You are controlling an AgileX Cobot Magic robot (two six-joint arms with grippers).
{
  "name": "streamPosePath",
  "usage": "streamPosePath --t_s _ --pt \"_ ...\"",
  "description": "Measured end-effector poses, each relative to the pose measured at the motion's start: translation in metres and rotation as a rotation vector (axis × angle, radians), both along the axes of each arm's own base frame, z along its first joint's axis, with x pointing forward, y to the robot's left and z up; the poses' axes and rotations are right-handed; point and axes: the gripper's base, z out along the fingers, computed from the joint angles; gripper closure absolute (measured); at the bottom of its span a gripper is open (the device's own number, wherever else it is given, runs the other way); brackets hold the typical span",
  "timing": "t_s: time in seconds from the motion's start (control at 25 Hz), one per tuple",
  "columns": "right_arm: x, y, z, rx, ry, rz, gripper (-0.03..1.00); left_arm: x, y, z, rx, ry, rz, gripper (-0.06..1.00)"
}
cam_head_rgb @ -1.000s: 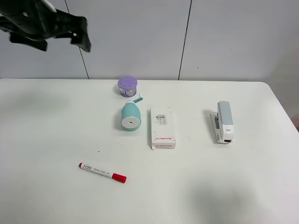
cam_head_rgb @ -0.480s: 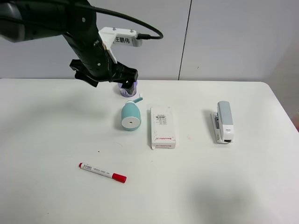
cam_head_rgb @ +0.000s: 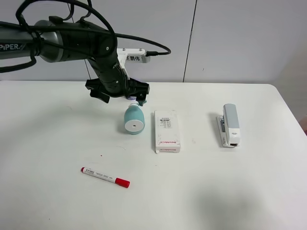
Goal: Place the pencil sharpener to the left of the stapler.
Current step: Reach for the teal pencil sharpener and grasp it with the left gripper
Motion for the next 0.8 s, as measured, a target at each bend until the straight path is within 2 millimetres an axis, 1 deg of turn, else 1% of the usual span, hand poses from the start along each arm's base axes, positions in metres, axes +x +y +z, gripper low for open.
streamPosePath --t_s 0.28,0.56,0.8 --pt "0.0 0.0 0.0 0.0 0.0 0.0 -0.02 0.002 -0.006 -0.013 -0.018 0.02 0.02 -0.05" --pt "0.0 0.0 0.0 0.0 0.0 0.0 -0.02 0.004 -0.009 -0.041 0.01 0.074 0.024 -0.05" --pt "0.0 0.0 0.0 0.0 0.0 0.0 -0.02 0.007 -0.013 -0.057 -0.011 0.086 0.035 -0.05"
